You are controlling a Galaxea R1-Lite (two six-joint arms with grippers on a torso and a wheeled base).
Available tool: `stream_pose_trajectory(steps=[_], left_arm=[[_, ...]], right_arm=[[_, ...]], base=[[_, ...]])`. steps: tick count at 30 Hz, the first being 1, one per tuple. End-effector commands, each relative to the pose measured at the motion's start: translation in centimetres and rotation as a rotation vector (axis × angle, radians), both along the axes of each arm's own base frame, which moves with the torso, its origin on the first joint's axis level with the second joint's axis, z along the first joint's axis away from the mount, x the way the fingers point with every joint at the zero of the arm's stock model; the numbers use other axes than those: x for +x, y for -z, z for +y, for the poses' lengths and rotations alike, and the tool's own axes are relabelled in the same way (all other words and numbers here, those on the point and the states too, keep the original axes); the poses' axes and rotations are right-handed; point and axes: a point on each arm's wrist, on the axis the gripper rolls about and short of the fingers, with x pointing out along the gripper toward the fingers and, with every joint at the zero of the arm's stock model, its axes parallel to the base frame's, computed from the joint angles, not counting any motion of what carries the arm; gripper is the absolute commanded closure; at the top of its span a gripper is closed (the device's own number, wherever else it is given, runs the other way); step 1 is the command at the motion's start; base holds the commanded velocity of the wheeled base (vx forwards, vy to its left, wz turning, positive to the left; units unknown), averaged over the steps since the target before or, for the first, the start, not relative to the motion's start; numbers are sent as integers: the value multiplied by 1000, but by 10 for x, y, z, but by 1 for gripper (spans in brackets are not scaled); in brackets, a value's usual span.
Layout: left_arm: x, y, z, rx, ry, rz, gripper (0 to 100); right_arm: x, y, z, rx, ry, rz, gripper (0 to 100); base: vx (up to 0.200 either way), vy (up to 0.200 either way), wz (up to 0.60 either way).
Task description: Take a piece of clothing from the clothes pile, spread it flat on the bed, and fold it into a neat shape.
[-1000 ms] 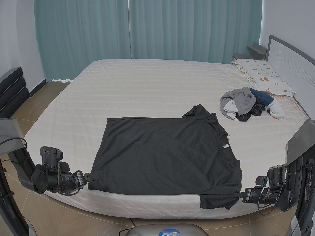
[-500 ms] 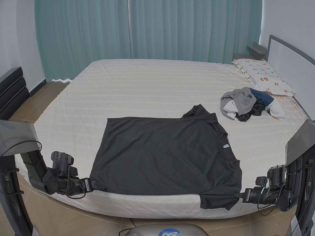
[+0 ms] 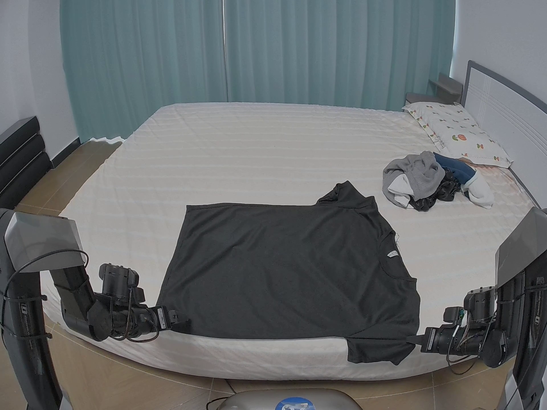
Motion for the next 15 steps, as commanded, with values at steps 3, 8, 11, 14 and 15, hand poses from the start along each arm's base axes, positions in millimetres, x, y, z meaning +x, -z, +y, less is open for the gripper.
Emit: stream_pose_trajectory(steps=[3,8,11,14,15], left_arm=[[0,6,0,0,0,16,0],[0,4,0,-29,-41,24,100],[-3,4,1,-62,-123,51,100],[-6,1,2,-87,-157,57,100],[-7,0,3,-87,-163,59,100]], right_arm=[[-3,0,0,1,0,8,100],[-4,-1,0,1,0,8,100],[-4,-1,-1,4,4,10,100],[-4,-1,-1,3,5,7,100],[-4,-1,-1,3,3,7,100]], base=[[0,0,0],[0,0,0],[0,0,0],[0,0,0],[0,0,0]])
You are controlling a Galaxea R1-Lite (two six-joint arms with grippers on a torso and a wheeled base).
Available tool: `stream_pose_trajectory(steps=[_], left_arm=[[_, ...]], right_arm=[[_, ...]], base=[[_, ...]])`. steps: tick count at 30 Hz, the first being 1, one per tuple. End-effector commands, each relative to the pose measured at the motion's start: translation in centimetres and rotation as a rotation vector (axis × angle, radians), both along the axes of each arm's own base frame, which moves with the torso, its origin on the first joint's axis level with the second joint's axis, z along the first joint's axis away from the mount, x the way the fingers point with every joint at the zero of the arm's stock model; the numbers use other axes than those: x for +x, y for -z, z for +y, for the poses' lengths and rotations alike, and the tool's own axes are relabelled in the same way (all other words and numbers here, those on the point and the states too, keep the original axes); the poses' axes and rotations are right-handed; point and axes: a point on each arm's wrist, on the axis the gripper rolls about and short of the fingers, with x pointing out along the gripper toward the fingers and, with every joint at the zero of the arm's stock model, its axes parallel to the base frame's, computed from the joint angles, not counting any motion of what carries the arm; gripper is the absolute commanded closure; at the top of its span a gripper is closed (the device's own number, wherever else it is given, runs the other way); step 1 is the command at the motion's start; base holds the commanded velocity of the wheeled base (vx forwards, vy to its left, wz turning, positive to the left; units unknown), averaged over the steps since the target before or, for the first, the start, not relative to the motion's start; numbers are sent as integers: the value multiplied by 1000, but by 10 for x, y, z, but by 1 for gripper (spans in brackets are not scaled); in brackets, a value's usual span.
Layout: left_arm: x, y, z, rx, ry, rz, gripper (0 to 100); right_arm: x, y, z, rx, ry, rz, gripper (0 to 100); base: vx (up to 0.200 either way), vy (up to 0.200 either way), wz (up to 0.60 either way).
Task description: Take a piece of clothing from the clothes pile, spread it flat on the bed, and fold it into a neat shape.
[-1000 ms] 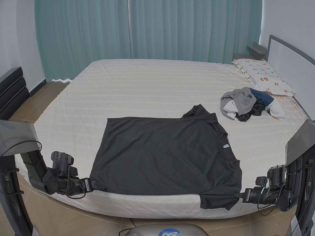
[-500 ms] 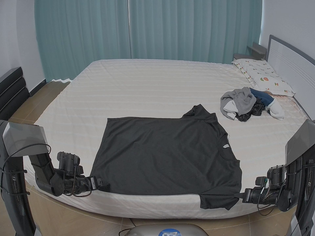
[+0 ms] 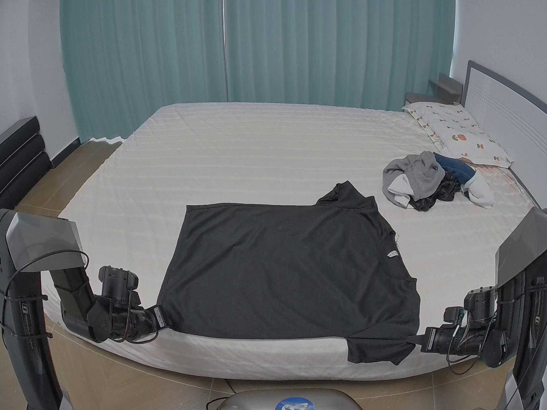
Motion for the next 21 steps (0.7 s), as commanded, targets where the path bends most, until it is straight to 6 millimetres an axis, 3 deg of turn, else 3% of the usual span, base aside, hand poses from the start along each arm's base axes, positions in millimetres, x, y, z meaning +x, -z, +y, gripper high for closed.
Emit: stream_pose_trajectory(steps=[1,13,21], left_arm=[[-4,-4,2,-7,-21,2,100],[-8,-7,10,-2,-56,2,100],[-16,-16,11,6,-51,-6,100]], right_arm=[[-4,-1,0,1,0,6,100],[-7,0,0,-8,-6,41,100],[-15,-11,1,-33,-39,72,100]], base=[[0,0,0],[0,0,0],[0,0,0]])
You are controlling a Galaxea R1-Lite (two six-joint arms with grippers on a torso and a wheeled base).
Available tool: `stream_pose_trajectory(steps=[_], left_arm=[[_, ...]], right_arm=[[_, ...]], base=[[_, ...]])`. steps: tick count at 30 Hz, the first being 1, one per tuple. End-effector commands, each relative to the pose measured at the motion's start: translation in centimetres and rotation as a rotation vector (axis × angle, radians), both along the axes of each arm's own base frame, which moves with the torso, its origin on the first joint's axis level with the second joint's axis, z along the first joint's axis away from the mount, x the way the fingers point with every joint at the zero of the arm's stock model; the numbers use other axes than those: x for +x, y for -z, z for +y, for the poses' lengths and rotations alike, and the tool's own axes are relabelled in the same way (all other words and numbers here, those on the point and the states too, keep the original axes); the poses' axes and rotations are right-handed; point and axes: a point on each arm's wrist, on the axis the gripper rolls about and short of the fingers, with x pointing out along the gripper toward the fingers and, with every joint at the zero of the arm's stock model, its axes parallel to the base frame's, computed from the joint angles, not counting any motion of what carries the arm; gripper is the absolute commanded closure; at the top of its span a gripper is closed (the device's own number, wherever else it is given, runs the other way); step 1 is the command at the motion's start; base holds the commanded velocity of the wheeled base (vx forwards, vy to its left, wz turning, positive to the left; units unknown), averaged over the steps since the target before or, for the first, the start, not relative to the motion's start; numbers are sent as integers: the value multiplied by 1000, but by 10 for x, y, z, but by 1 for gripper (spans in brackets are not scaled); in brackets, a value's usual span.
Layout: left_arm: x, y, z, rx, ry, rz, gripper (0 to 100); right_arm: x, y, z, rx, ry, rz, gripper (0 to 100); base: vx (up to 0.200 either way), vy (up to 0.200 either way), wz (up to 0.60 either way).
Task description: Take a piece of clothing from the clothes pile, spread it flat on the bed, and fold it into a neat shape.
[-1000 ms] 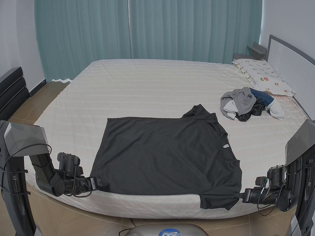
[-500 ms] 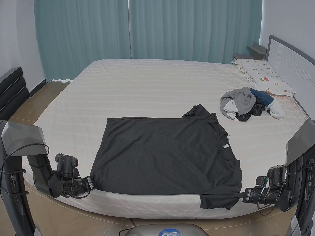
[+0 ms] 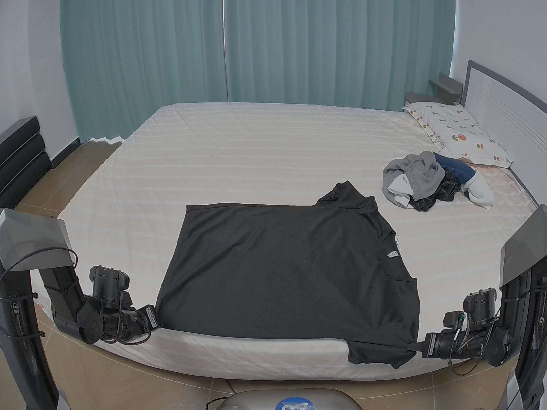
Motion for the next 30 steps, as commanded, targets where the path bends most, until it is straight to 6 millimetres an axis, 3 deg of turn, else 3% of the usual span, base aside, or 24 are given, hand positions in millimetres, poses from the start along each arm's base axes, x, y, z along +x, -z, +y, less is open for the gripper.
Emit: stream_pose_trajectory(steps=[1,7,16,30], left_arm=[[-3,-6,1,4,1,-12,100],[-12,-4,2,64,30,9,100],[-24,0,3,176,69,42,100],[-48,-5,4,258,209,159,100]], right_arm=[[-7,-9,1,-15,-25,-5,100],[-19,-10,0,-58,-80,82,100],[-22,-9,0,-98,-60,118,100],[-39,-24,3,-123,-93,184,100]], base=[[0,0,0],[0,0,0],[0,0,0],[0,0,0]])
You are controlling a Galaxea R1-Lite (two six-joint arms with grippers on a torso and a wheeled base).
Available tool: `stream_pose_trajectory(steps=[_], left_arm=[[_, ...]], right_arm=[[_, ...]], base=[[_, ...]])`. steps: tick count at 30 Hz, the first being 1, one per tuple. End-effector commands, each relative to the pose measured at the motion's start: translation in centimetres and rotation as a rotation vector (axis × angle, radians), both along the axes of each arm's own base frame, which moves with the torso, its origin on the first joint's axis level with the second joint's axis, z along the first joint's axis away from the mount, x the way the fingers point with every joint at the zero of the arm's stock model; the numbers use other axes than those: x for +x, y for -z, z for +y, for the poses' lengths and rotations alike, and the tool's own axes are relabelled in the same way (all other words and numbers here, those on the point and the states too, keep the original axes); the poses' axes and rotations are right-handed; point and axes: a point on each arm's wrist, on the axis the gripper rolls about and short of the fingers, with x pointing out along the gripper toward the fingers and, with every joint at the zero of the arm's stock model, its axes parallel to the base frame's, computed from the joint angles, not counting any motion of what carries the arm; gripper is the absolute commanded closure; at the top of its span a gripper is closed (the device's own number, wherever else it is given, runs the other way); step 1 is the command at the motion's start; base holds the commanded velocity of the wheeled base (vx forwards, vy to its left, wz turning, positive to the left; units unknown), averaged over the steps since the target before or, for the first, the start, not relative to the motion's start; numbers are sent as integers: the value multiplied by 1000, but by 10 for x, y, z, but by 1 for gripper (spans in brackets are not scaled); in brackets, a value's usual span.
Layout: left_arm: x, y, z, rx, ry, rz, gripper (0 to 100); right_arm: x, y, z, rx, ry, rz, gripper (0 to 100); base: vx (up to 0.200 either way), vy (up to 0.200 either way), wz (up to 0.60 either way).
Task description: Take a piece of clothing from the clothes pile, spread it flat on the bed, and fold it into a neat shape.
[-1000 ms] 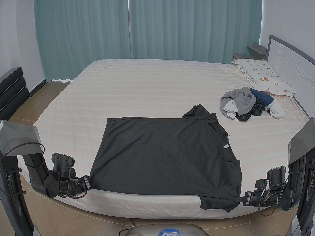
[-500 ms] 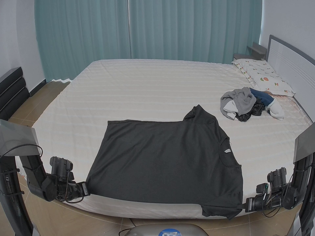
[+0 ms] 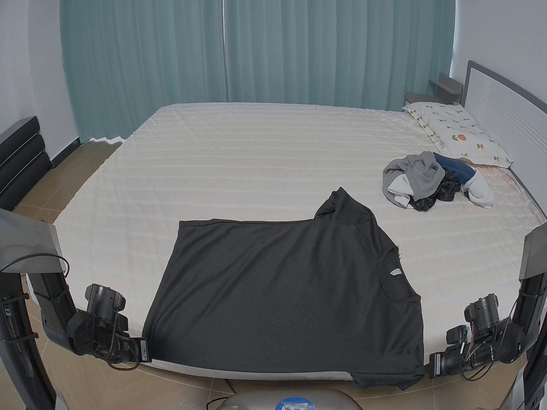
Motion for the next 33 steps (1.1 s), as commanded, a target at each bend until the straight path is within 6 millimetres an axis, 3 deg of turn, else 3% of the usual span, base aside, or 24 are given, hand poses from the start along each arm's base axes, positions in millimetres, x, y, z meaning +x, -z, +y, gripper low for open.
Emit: stream_pose_trajectory(steps=[1,5,10,18,24,33], left_arm=[[-1,-6,0,4,12,-11,100],[10,-13,0,-24,-16,-70,100],[33,-35,-2,-165,-174,-189,100],[72,-55,-4,-347,-379,-295,100],[92,-53,-5,-407,-444,-312,100],[112,-49,-6,-471,-519,-322,100]], right_arm=[[-5,-9,0,-1,-1,-24,100],[3,-15,-1,22,13,-119,100],[20,-26,-1,65,48,-277,100],[70,-38,4,127,102,-453,100],[94,-36,5,129,107,-475,100],[112,-34,5,133,114,-502,100]], base=[[0,0,0],[0,0,0],[0,0,0],[0,0,0],[0,0,0],[0,0,0]])
